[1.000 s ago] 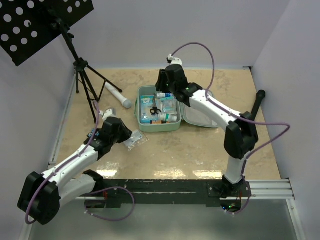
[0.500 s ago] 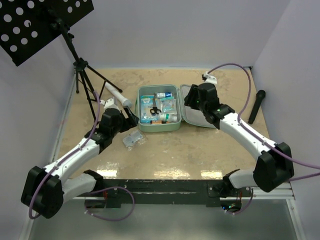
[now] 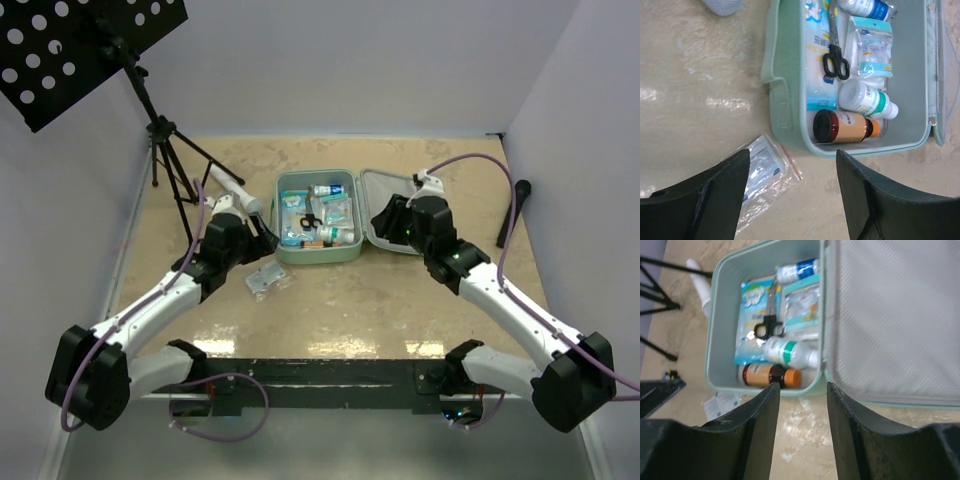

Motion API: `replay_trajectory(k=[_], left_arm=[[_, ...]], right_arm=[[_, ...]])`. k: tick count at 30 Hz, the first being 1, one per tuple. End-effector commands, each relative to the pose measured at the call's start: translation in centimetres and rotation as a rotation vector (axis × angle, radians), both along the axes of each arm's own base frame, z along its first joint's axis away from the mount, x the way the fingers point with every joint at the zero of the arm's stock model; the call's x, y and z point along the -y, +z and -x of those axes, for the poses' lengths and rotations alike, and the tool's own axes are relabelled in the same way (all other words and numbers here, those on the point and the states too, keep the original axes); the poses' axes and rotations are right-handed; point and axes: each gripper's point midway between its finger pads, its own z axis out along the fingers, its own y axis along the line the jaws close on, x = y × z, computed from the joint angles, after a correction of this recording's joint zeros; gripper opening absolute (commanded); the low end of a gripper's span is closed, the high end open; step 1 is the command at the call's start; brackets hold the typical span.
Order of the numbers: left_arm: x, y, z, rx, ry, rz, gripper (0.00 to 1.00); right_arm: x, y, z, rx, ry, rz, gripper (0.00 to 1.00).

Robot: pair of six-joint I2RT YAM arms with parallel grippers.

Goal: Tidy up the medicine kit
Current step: Place the scissors in the medicine box, then pick up the medical item at the center of the board.

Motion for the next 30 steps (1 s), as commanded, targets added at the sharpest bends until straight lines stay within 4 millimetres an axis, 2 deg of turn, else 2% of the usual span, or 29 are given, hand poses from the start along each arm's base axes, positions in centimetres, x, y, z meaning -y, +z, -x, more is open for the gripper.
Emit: replay_trajectory(k=[1, 5, 11, 19, 21, 24, 30], left_arm=[[-2.9, -1.5, 2.4, -0.055, 0.134, -0.005, 0.75], [-4.8, -4.7, 4.4, -0.166, 0.208, -0.063, 0.78], [-5.9, -8.7, 5.5, -0.311, 0.23, -0.179, 0.82], [-5.1, -10.1, 4.7, -0.339, 0.18, -0.202, 0.88], [-4.9, -10.5, 4.8, -0.343, 0.16, -0.208, 0.85], [-4.8, -11.2, 5.4, -0.356, 0.142, -0.202, 0.7], [-5.1, -12.3, 6.8, -0.39, 0.13, -0.215, 0.51]], right_arm=[[-3.2, 0.3, 2.6, 0.045, 0.12, -0.024, 0.47], [-4.6, -0.2, 3.9, 0.042, 0.178, -0.042, 0.46], [-4.7, 0.7, 4.8, 0.067, 0.215, -0.058, 0.46], [-4.6, 0.3, 5.6, 0.069, 0.233, -0.069, 0.47], [-4.6, 0.2, 5.6, 0.068, 0.235, -0.068, 0.47], [-4.6, 0.4, 5.5, 0.076, 0.235, -0.063, 0.47], [-4.7, 0.6, 5.2, 0.079, 0.235, -0.053, 0.47]])
